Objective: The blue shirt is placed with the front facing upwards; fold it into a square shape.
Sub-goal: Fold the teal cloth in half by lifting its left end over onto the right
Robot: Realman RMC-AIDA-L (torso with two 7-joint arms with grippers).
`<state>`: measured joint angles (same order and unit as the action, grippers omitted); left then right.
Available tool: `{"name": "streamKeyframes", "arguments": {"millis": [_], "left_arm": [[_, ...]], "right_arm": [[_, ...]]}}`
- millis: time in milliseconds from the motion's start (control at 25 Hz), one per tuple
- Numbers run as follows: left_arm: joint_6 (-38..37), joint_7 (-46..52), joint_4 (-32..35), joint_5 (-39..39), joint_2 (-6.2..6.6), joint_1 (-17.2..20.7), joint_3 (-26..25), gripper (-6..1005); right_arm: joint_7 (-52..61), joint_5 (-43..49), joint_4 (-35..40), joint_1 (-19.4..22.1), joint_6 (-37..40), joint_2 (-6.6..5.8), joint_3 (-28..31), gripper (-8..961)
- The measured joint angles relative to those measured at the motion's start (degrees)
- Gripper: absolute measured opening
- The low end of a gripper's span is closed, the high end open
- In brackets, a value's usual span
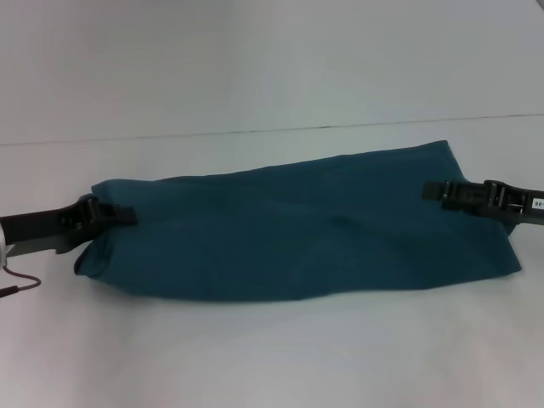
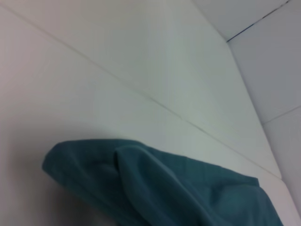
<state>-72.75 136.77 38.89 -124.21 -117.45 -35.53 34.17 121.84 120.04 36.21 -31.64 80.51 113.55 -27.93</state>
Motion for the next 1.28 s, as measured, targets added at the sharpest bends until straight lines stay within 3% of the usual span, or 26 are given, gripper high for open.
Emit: {"name": "streamKeyframes", "arguments": {"millis": [200, 320, 1280], "left_arm": [[1.26, 1.12, 0.03, -2.27, 0.71, 0.09, -0.8, 91], [3.35, 5.25, 0.06, -8.09, 1.17, 0.08, -2.21, 91], [10.94, 16.76, 5.91, -30.93, 2.26, -1.17, -3.73, 94]], "right_arm": [[0.33, -0.07, 0.0, 0.0, -0.01, 0.0, 0.23, 704], [0.61, -0.08, 0.01, 0.0, -0.01, 0.0, 0.29, 704], [2.02, -0.07, 0.0, -0.59, -0.53, 0.01, 0.43, 703]]}}
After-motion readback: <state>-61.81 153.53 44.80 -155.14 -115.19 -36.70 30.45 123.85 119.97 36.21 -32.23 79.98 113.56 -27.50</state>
